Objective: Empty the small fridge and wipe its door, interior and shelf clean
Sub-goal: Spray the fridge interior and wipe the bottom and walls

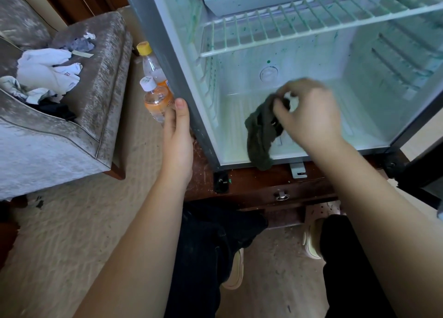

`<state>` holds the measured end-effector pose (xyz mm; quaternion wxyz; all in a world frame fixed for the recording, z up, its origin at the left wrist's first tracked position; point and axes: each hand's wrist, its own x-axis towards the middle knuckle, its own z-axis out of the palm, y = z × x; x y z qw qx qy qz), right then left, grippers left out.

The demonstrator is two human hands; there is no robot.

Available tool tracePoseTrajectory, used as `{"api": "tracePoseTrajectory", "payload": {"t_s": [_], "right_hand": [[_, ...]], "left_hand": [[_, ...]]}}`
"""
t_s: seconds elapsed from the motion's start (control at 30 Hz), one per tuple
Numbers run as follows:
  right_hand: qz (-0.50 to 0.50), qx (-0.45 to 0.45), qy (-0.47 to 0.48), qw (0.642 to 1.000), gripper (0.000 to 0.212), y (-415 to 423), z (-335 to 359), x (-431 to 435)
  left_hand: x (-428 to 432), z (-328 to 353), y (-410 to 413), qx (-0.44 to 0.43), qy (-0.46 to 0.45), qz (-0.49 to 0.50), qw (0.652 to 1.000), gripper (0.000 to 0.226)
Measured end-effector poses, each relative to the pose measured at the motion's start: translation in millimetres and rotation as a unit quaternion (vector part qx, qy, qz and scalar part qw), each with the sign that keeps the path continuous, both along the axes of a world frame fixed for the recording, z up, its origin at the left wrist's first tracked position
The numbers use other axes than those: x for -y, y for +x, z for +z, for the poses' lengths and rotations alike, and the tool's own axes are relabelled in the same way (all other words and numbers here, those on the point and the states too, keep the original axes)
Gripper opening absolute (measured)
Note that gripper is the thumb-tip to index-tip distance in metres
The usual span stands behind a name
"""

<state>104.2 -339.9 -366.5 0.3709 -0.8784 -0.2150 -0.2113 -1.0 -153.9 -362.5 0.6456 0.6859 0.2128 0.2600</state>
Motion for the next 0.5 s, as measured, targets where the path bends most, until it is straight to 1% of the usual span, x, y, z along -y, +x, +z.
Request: {"api": "tracePoseTrajectory", "payload": {"t_s": [0.03,0.07,0.13,0.17,0.2,0.27,0.33,0.4,0.47,0.5], "right_hand": [[0.008,0.041,0.067,0.997,0.014,0.3,8.7,1.1],[0.018,0.059,0.091,0.994,0.013,0.8,14.3,0.2],[0.033,0.032,0.052,0.998,0.011,1.4,16.8,-5.8],[0.032,0.006,0.037,0.999,0.011,1.7,15.8,-8.9],[0.028,-0.010,0.047,0.998,0.010,1.6,16.7,-11.9],[0.029,-0.032,0.115,0.992,0.012,3.9,20.7,-19.0],[0.033,-0.081,0.160,0.983,0.012,10.8,18.7,-29.4],[0.031,-0.154,0.185,0.970,0.011,22.8,2.3,-44.1],[0.026,-0.239,0.230,0.943,0.011,32.2,-17.8,-63.1],[0.026,-0.265,0.263,0.927,0.011,36.8,-23.8,-73.8]], "left_hand": [[-0.3,0.0,0.3,-0.001,0.001,0.001,1.000,0.058],[0.0,0.5,0.5,0.002,0.000,0.001,1.000,0.055],[1.0,0.8,0.5,0.007,-0.002,-0.002,1.000,0.047],[1.7,0.7,0.1,0.005,-0.003,-0.003,1.000,0.048],[1.7,1.0,-0.1,0.002,-0.002,-0.003,1.000,0.052],[0.7,1.0,0.1,-0.006,0.003,-0.005,1.000,0.064],[0.3,1.1,0.3,-0.013,0.008,-0.005,1.000,0.066],[-0.3,1.4,0.1,-0.013,0.019,-0.007,1.000,0.064],[-0.4,2.0,-0.2,-0.013,0.027,-0.005,1.000,0.058],[0.3,3.7,-0.3,-0.013,0.031,-0.007,0.999,0.053]]}}
